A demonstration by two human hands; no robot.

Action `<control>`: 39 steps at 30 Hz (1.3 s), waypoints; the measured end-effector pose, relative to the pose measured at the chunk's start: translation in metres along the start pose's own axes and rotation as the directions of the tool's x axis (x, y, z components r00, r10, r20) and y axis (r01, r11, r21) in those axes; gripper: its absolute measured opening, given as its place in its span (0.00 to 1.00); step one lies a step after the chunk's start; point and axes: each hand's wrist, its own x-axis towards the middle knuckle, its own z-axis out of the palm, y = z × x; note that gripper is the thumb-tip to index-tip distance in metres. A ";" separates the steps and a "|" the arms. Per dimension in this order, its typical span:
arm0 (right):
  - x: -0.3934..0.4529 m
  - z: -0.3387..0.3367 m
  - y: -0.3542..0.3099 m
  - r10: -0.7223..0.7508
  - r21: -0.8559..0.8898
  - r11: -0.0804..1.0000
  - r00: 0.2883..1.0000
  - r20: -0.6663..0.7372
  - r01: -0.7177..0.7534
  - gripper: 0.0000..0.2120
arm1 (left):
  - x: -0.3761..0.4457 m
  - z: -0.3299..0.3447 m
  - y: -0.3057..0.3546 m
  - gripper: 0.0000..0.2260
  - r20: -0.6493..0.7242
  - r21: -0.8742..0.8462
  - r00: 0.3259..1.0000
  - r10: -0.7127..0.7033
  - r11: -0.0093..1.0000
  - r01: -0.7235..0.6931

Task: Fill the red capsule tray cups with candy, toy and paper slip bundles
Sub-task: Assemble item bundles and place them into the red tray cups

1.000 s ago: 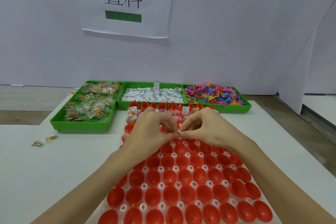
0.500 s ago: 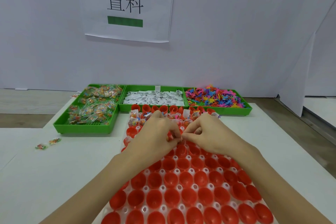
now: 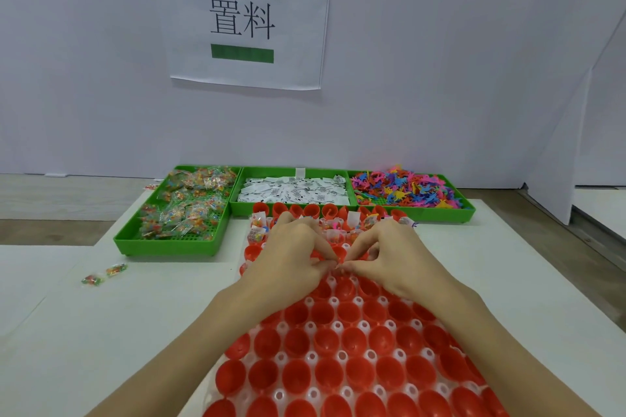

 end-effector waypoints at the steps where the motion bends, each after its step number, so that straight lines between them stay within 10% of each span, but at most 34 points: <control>1: -0.001 -0.002 0.000 0.003 0.012 1.000 1.000 0.001 -0.003 0.04 | 0.000 -0.006 -0.001 0.04 0.000 -0.037 1.000 -0.006 0.999 0.006; 10: -0.012 -0.024 -0.003 0.036 0.278 0.961 0.994 -0.100 -0.007 0.11 | 0.005 -0.067 -0.083 0.08 -0.316 -0.017 0.902 -0.295 0.952 0.306; 14: -0.020 -0.009 -0.007 0.003 0.384 0.922 0.988 -0.157 0.058 0.11 | -0.011 -0.076 -0.130 0.16 -0.051 0.243 0.887 -0.459 0.856 0.456; 18: -0.025 0.003 -0.007 0.005 0.427 0.902 0.987 -0.162 0.066 0.12 | -0.016 -0.084 -0.138 0.11 0.160 0.267 0.896 -0.415 0.892 0.365; 39: -0.031 -0.003 0.004 0.116 0.551 0.834 0.972 -0.206 0.018 0.13 | -0.029 -0.105 -0.109 0.06 -0.437 0.218 0.889 -0.134 0.943 0.250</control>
